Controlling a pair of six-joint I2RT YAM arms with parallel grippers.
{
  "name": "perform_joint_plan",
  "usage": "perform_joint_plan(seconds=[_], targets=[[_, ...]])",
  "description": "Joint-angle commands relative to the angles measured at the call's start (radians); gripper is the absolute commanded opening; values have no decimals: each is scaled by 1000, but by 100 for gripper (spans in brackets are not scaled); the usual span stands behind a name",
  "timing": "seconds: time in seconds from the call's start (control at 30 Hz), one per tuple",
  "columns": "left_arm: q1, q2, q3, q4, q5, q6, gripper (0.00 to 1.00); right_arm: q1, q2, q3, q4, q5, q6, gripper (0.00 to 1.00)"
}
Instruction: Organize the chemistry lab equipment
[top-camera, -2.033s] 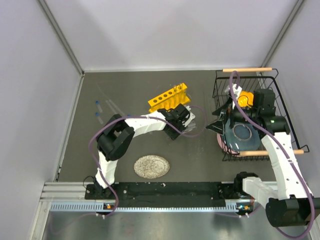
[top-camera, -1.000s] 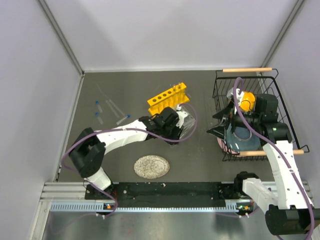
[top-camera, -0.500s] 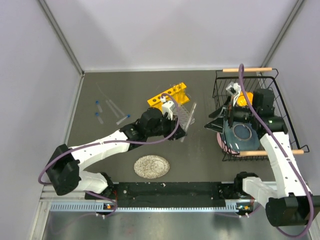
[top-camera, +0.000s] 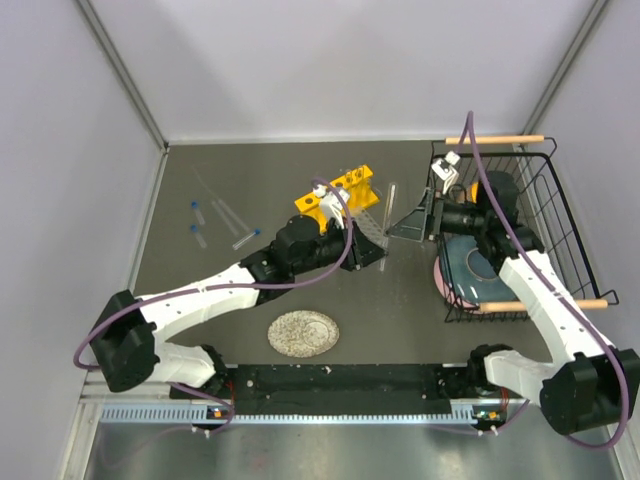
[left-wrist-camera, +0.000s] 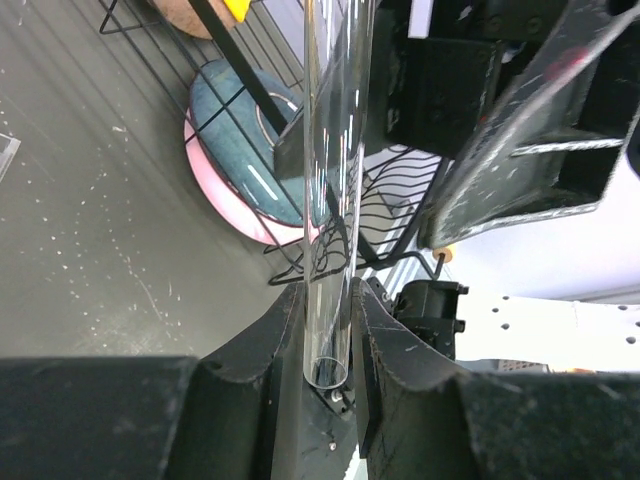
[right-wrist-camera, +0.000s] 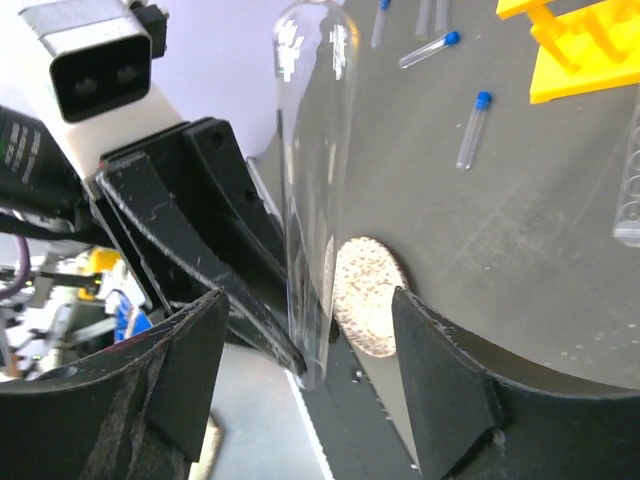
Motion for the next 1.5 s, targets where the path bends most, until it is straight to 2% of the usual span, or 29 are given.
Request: perform_joint_plan(seconds=[0.0,0.13,0.23,0.27,0.37,0.47,0.6,0.63,0.7,0.73,0.9,1.0,1.07,1.2,1.47], targets=[[-23,-18,13,94,-44,-43,4,50,27,13,117,9,109,64],[-42,-10,20,92,-66,-52,4,61,35,2,136,20,118,55],[-48,-12,20,86,-86,-52,4,61,29,-16,150,14,133,42],[-50,-12,22,83,-93,-51,4,61,27,-19,159,13,136,34],[-50,-9,28,72,-93,-46,4,61,23,-33,179,5,144,22],[-50,-4,39,53,-81,-40,7,61,20,-40,185,0,141,15],[-50,-26,36,30,-70,-23,27,61,4,-41,173,6,110,13],[-50,-32,34,20,-66,-17,40,60,1,-42,168,8,100,13],[-48,-53,40,-27,-64,1,53,61,-11,-44,150,16,66,12],[-48,-63,42,-44,-67,9,63,61,-13,-45,145,16,55,12],[-43,-150,33,-133,-107,60,83,61,-32,-53,108,17,-35,12],[-14,-185,62,-199,-107,81,92,63,-39,-60,81,13,-101,13],[38,-187,86,-247,-40,80,94,72,-42,-64,42,13,-168,12],[143,-150,180,-342,118,76,94,108,-57,-67,-5,8,-256,13],[170,-26,390,-503,236,139,94,144,-68,-70,-68,5,-377,13]])
